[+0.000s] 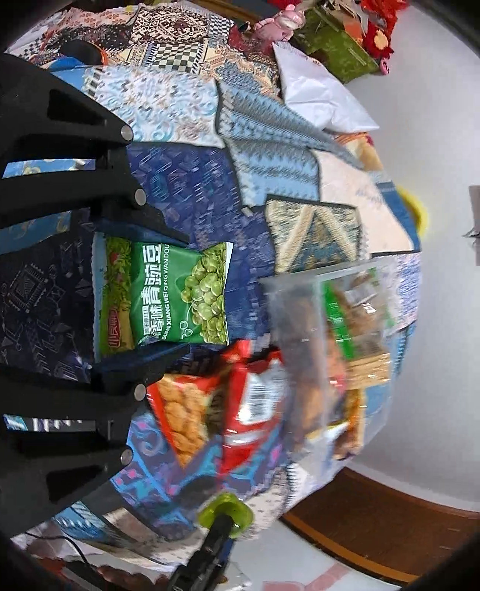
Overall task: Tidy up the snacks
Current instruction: 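Grasp the green pea snack bag with the left tool while the right tool grasps the green jelly cup, then lower both snacks into the clear box and open both tools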
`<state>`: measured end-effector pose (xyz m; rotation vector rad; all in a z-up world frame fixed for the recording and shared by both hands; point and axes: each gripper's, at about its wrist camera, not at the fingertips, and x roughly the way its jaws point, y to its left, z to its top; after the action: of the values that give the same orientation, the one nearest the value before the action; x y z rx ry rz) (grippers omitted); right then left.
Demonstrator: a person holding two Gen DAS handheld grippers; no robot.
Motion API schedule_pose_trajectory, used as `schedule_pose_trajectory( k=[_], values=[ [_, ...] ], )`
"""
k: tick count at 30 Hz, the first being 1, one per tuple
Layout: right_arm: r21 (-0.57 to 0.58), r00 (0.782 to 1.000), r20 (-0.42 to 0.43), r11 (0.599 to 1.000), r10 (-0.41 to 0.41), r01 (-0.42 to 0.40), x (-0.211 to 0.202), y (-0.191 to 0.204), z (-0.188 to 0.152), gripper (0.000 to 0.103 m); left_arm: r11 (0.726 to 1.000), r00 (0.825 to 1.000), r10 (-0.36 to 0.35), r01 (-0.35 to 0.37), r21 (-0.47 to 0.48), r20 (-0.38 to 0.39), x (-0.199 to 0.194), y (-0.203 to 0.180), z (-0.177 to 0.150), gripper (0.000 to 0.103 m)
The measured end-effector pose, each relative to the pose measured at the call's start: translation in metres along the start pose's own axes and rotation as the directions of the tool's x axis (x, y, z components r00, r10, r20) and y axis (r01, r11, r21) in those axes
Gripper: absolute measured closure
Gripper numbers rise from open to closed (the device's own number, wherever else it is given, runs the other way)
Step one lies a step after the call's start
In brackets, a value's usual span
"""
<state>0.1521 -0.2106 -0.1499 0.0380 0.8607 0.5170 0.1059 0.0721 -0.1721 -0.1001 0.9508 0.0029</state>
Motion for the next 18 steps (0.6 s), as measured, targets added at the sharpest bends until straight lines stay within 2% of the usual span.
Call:
schedule_pose_trajectory(
  k=[7, 8, 9, 12, 15, 18],
  values=[
    [-0.021, 0.999, 0.049, 1.000, 0.002, -0.001, -0.001, 0.006, 0.023, 0.061, 1.000, 0.996, -0.018, 0.019, -0.004, 0.082, -0.019, -0.004, 0.030, 0.053],
    [-0.026, 0.998, 0.063, 1.000, 0.007, -0.005, -0.002, 0.007, 0.028, 0.069, 1.000, 0.995, -0.020, 0.020, 0.001, 0.093, -0.021, -0.006, 0.035, 0.053],
    [-0.029, 0.997, 0.069, 0.999, 0.019, -0.017, -0.003, 0.008, 0.032, 0.083, 1.000, 0.995, -0.021, 0.021, 0.003, 0.101, -0.022, -0.007, 0.038, 0.053],
    [-0.029, 0.996, 0.081, 0.999, 0.039, -0.037, -0.001, 0.009, 0.046, 0.084, 0.999, 0.992, -0.044, 0.044, 0.003, 0.116, -0.025, -0.011, 0.047, 0.053],
    [-0.042, 0.998, 0.057, 0.999, 0.009, -0.007, 0.012, 0.009, 0.048, 0.084, 0.999, 0.991, -0.051, 0.051, 0.005, 0.127, -0.024, -0.013, 0.052, 0.053],
    [-0.022, 0.999, 0.014, 0.998, 0.051, -0.050, 0.022, 0.004, 0.043, 0.083, 0.998, 0.990, -0.069, 0.070, -0.006, 0.125, -0.022, -0.012, 0.053, 0.053]
  ],
)
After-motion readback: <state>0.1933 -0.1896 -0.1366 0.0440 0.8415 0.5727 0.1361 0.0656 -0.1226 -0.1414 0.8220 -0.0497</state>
